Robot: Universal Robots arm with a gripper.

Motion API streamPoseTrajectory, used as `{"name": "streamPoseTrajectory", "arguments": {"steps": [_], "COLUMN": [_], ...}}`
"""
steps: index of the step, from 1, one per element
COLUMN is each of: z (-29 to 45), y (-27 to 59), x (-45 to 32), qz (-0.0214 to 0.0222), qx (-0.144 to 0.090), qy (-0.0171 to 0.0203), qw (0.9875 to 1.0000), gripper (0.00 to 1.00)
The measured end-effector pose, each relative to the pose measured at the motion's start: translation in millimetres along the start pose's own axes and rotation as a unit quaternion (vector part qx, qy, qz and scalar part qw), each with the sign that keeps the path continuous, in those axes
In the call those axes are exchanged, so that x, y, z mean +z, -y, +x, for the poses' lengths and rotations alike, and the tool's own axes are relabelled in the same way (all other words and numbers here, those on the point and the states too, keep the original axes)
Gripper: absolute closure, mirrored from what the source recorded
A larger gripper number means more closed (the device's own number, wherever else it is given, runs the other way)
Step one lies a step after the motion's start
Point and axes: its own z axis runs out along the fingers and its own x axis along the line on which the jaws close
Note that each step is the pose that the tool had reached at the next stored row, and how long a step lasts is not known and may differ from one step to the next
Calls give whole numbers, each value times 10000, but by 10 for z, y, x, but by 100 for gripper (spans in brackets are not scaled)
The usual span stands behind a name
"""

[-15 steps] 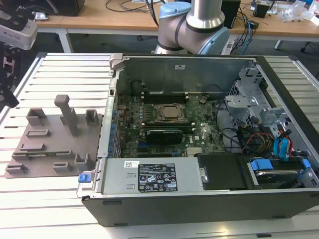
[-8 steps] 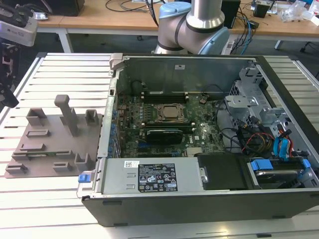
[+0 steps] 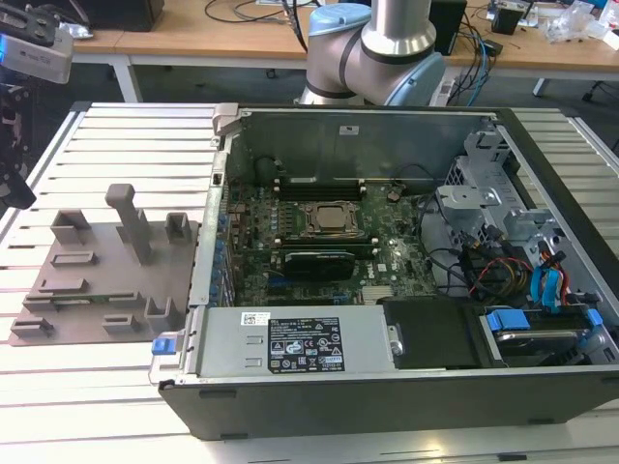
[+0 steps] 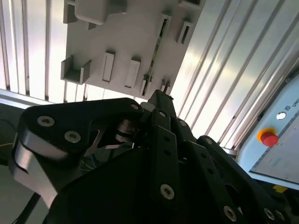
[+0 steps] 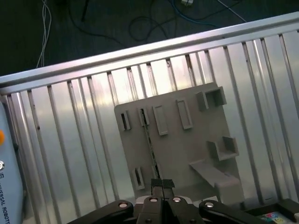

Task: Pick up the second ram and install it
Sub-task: 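Pick up the second ram and move it above second insertion slot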

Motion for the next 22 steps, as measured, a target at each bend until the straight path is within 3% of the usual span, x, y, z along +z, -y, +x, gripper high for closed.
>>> {"name": "streamPoseTrajectory", "arguments": {"steps": [4, 10, 15, 17, 18, 19, 20, 22], "z": [0, 0, -1, -1, -1, -1, -1, -1], "y": [0, 0, 0, 0, 0, 0, 0, 0], "x": [0, 0, 0, 0, 0, 0, 0, 0], "qz": [-3, -12, -13, -13, -13, -13, -13, -13], "qx": [-153, -574, -606, -607, -608, -609, -610, -611], "qy": [-4, -13, -13, -13, -13, -13, -13, -13], "qw": [9999, 9983, 9982, 9982, 9981, 9981, 9981, 9981], "gripper": [90, 90, 90, 84, 71, 71, 64, 64]}}
